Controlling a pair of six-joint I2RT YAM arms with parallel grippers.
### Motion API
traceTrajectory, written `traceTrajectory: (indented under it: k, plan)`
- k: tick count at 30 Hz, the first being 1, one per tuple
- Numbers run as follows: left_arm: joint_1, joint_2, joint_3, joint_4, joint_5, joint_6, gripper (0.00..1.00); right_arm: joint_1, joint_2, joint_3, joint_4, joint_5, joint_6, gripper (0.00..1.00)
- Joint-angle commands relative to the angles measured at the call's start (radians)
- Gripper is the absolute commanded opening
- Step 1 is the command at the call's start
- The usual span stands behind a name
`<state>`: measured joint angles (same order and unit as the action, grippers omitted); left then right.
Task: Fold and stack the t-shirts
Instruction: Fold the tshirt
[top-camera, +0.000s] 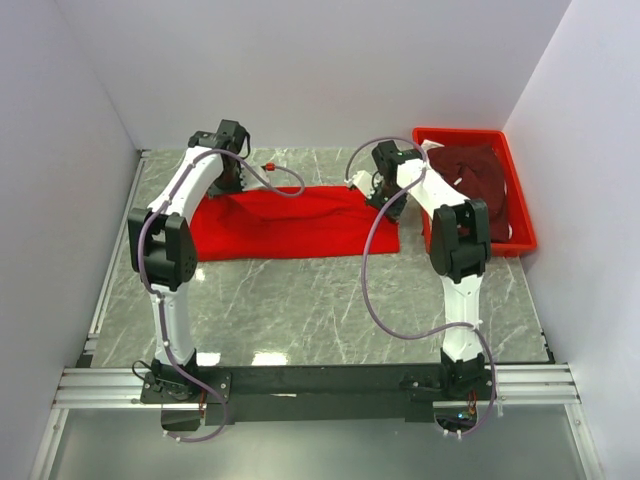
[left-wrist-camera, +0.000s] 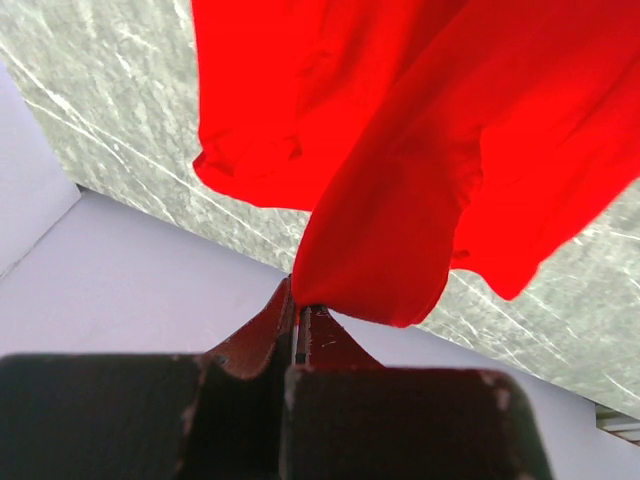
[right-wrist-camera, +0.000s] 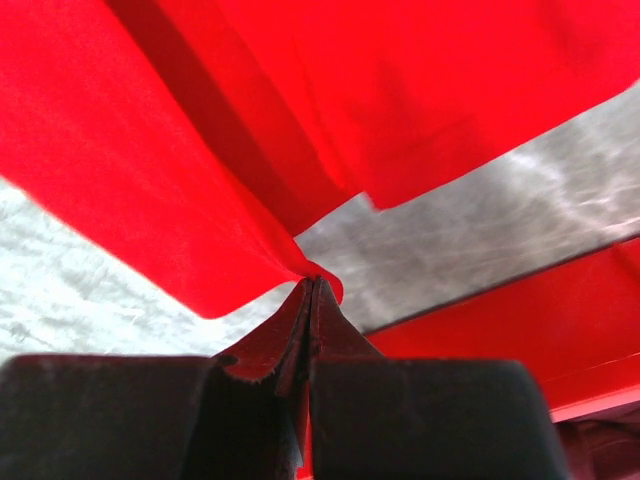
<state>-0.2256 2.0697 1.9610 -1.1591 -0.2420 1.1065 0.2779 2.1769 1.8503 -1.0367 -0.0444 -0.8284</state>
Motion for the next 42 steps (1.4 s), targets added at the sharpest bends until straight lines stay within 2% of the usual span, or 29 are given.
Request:
traceTrajectory:
  k: [1,17,21,22,24,25,28,32,34,38,39,42]
  plan:
    - [0.009,0.015,0.059,0.001,-0.016,0.018,0.01,-0.008,0.03,0.099,-0.008,0.015,-0.008,0.0]
    - [0.028,0.072,0.102,0.03,-0.039,0.015,0.01,-0.006,0.072,0.142,0.003,0.038,-0.017,0.0]
    - [0.034,0.095,0.099,0.053,-0.045,0.004,0.04,-0.003,0.089,0.167,0.004,0.043,-0.014,0.0]
    - [0.037,0.098,0.102,0.059,-0.045,0.001,0.07,-0.002,0.095,0.174,0.003,0.064,-0.012,0.07]
    - [0.04,0.102,0.102,0.082,-0.037,-0.016,0.22,0.003,0.098,0.179,0.009,0.078,-0.005,0.2]
    - [0.048,0.104,0.111,0.099,-0.03,-0.051,0.35,0.003,0.092,0.179,0.016,0.084,0.008,0.36]
    - [0.077,0.116,0.177,0.116,0.006,-0.149,0.45,0.003,0.064,0.176,0.038,0.101,0.041,0.5]
    - [0.144,0.115,0.256,0.084,0.085,-0.33,0.5,0.0,0.023,0.176,0.001,0.077,0.08,0.51]
    - [0.187,0.087,0.234,0.044,0.195,-0.432,0.5,-0.002,0.012,0.188,-0.037,0.049,0.112,0.44]
    - [0.223,-0.029,0.077,-0.014,0.41,-0.552,0.49,0.009,0.032,0.202,-0.132,-0.029,0.161,0.31]
    - [0.223,-0.046,-0.006,-0.02,0.462,-0.572,0.49,0.014,0.056,0.219,-0.144,-0.057,0.169,0.27]
    - [0.267,-0.088,-0.153,-0.039,0.602,-0.645,0.47,0.026,0.093,0.24,-0.174,-0.094,0.207,0.26]
